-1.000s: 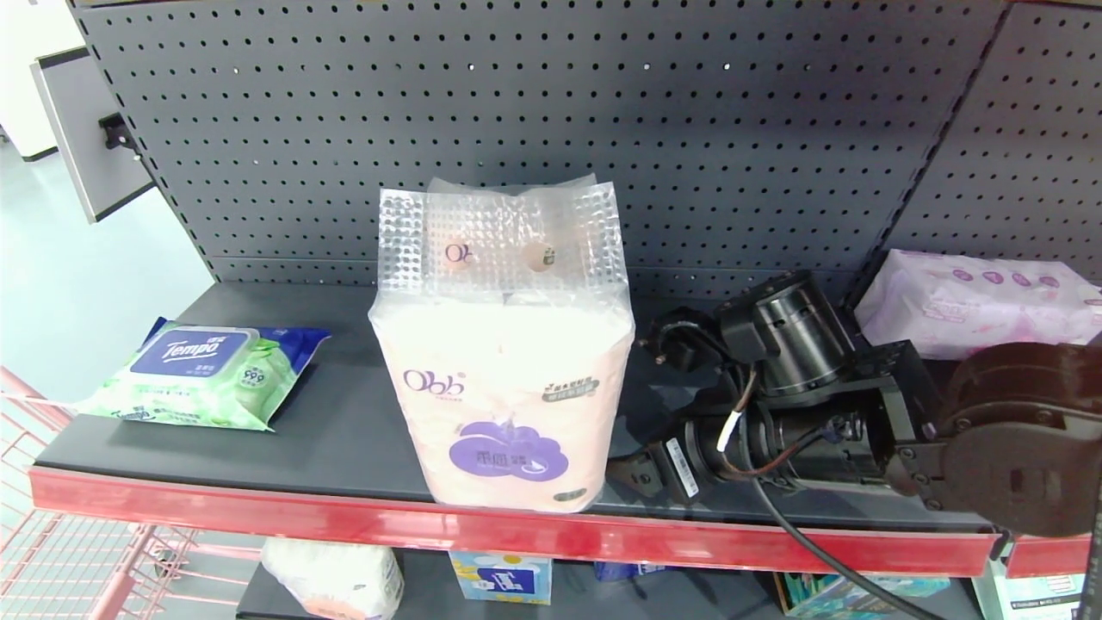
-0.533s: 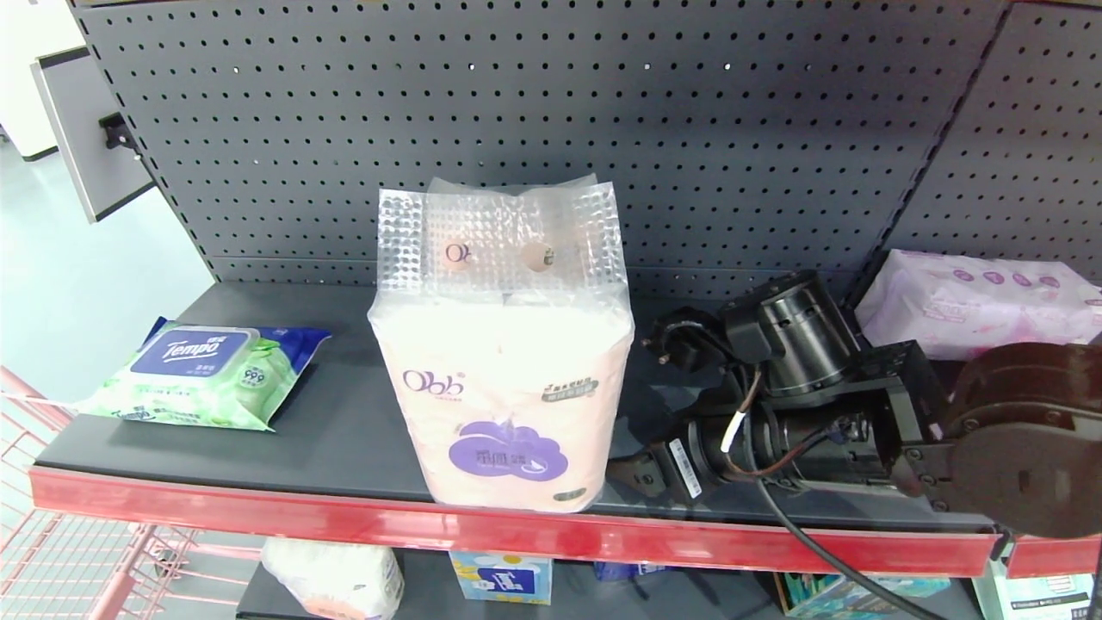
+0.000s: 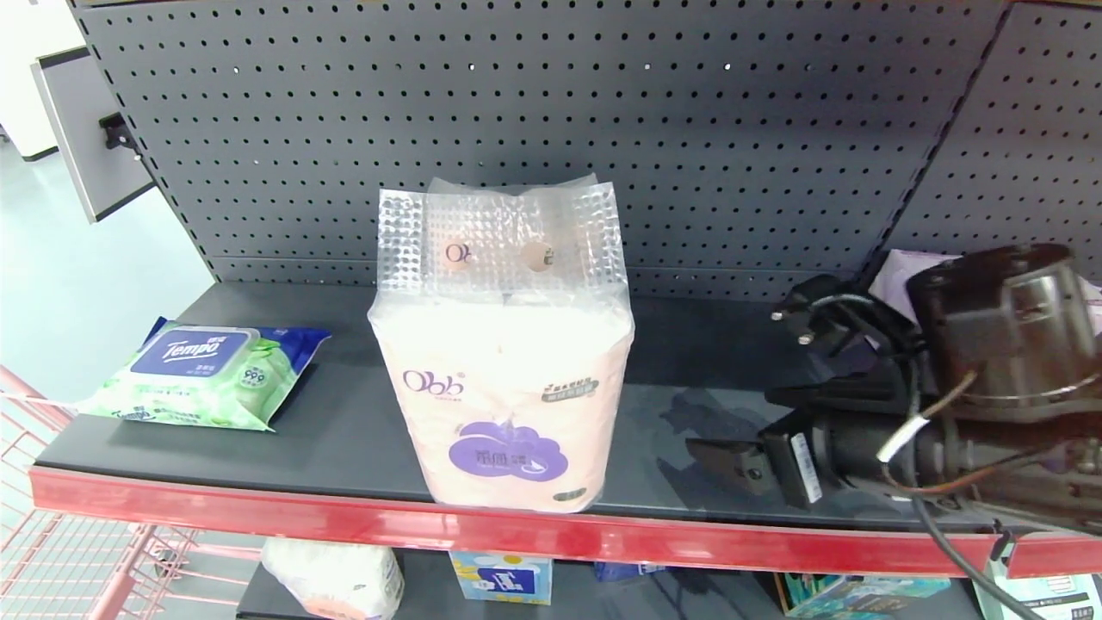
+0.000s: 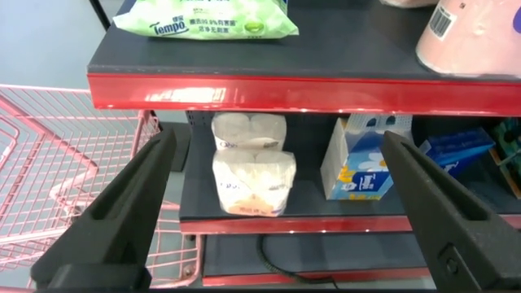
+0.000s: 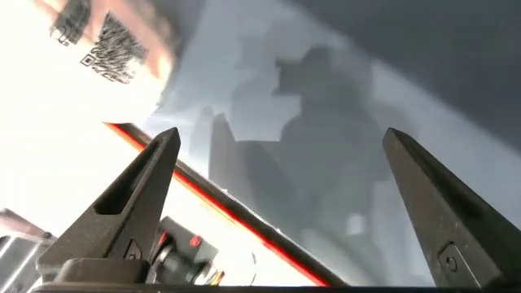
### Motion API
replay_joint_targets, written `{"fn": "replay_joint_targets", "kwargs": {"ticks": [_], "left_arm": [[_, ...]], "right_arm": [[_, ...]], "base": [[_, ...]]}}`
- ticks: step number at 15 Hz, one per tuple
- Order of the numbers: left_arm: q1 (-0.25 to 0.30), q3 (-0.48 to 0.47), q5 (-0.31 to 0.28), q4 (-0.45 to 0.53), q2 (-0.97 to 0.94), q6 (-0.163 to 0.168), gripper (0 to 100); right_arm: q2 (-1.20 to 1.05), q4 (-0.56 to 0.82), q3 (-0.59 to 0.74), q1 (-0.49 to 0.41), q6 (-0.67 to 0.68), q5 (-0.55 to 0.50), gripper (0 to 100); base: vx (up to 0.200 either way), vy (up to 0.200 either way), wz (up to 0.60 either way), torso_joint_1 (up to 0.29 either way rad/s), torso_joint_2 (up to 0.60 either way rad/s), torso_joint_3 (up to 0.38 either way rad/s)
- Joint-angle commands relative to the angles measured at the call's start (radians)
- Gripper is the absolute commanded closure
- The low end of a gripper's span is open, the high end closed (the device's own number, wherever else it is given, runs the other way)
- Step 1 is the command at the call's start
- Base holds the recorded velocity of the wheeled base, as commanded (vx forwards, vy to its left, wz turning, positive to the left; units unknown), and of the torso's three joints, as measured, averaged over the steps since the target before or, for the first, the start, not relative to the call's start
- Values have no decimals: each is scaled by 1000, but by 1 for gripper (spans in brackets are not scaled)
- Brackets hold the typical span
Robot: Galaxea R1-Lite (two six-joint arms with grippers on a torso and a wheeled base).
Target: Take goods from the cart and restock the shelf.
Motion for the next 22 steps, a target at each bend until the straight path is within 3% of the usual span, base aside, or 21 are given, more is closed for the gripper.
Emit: {"fn": "replay_joint_targets", "kwargs": {"ticks": [1, 6, 9, 12, 14, 17, 20, 22], "left_arm": [[0, 4, -14, -1, 0, 1, 0], [0, 26, -40, -1, 0, 1, 0], [0, 44, -41, -2, 0, 1, 0], [0, 47, -55, -2, 0, 1, 0], [0, 46, -61, -4, 0, -6, 0], [0, 43, -60, -2, 0, -11, 0], [0, 41, 25, 10, 3, -25, 0], [32, 36, 60, 24, 6, -26, 0]], "right_arm": [[-253, 8, 96, -19, -10, -53, 0], [-595, 17, 214, -192, -182, -119, 0], [-807, 212, 203, -411, -182, -151, 0], [-931, 354, 197, -517, -174, -151, 0], [-1005, 439, 202, -643, -171, -150, 0], [-1082, 578, 182, -657, -169, -148, 0], [-1198, 592, 295, -655, -159, -128, 0], [-1292, 597, 366, -657, -159, -133, 0]], "base": [[0, 0, 0, 0, 0, 0], [0, 0, 0, 0, 0, 0], [0, 0, 0, 0, 0, 0], [0, 0, 0, 0, 0, 0], [0, 0, 0, 0, 0, 0], [0, 0, 0, 0, 0, 0], [0, 0, 0, 0, 0, 0], [0, 0, 0, 0, 0, 0]]}}
